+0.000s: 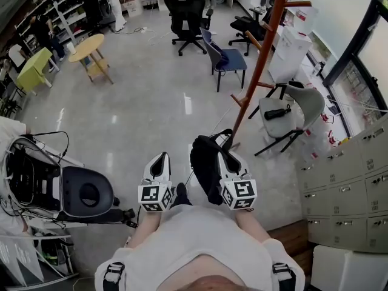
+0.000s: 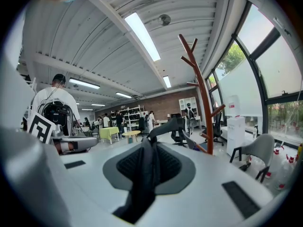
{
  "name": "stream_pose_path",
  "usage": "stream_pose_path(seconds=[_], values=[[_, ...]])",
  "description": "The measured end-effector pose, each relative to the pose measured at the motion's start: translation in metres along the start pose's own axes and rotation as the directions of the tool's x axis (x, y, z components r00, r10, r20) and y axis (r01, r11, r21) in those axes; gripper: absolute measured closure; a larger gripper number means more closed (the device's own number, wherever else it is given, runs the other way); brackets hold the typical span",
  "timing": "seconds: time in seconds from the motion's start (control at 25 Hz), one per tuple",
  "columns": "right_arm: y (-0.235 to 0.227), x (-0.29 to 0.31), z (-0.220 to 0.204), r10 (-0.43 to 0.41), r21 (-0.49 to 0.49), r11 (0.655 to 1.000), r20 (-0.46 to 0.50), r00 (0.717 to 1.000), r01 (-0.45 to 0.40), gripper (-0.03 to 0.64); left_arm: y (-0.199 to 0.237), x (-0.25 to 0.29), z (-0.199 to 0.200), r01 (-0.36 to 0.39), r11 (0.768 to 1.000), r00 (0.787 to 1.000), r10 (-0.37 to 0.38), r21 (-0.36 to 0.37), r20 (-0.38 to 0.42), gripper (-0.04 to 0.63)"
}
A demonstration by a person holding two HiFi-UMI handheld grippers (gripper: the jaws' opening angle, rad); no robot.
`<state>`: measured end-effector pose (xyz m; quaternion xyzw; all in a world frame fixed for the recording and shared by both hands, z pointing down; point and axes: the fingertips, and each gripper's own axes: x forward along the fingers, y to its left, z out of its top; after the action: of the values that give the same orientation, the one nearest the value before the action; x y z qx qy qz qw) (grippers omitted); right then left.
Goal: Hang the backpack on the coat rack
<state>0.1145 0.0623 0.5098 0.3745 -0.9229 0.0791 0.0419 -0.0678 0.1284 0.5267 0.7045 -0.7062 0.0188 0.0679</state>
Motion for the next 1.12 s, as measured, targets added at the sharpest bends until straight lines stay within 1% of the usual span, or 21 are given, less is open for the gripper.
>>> stream_pose_path(seconds=[0.12, 0.36, 0.52, 0.64, 0.8, 0.92, 1.12], values=[[-0.008, 0.008, -0.001, -0.007, -0.001, 1.0, -0.001, 1.0, 0.007, 0.561, 0.001, 0.014, -0.002, 0.012, 1.0, 1.0, -0.012, -0.001, -0.004, 0.584], [-0.032, 0.044, -0.003, -0.035, 0.002, 0.999, -0.004, 0.999, 0.035, 0.561, 0.01, 0.064, -0.007, 0.047, 0.999, 0.999, -0.047, -0.01, -0.014, 0.584], [-0.048, 0.081, -0.008, -0.073, 0.011, 0.997, -0.013, 0.997, 0.073, 0.561, 0.029, 0.111, -0.011, 0.087, 0.995, 0.996, -0.088, -0.051, -0.021, 0.584], [-0.06, 0.115, 0.005, -0.112, 0.011, 0.994, -0.013, 0.994, 0.112, 0.561, 0.045, 0.155, 0.002, 0.134, 0.989, 0.99, -0.136, -0.056, -0.029, 0.584], [-0.082, 0.158, 0.021, -0.194, 0.037, 0.98, -0.006, 0.981, 0.195, 0.561, 0.061, 0.219, 0.021, 0.218, 0.973, 0.975, -0.221, -0.071, -0.036, 0.584], [-0.096, 0.189, 0.029, -0.263, 0.048, 0.964, 0.005, 0.965, 0.262, 0.561, 0.075, 0.264, 0.032, 0.282, 0.956, 0.958, -0.285, -0.081, -0.031, 0.584], [-0.114, 0.235, 0.043, -0.351, 0.05, 0.936, 0.024, 0.936, 0.349, 0.561, 0.101, 0.324, 0.043, 0.36, 0.929, 0.931, -0.363, -0.08, -0.024, 0.584]])
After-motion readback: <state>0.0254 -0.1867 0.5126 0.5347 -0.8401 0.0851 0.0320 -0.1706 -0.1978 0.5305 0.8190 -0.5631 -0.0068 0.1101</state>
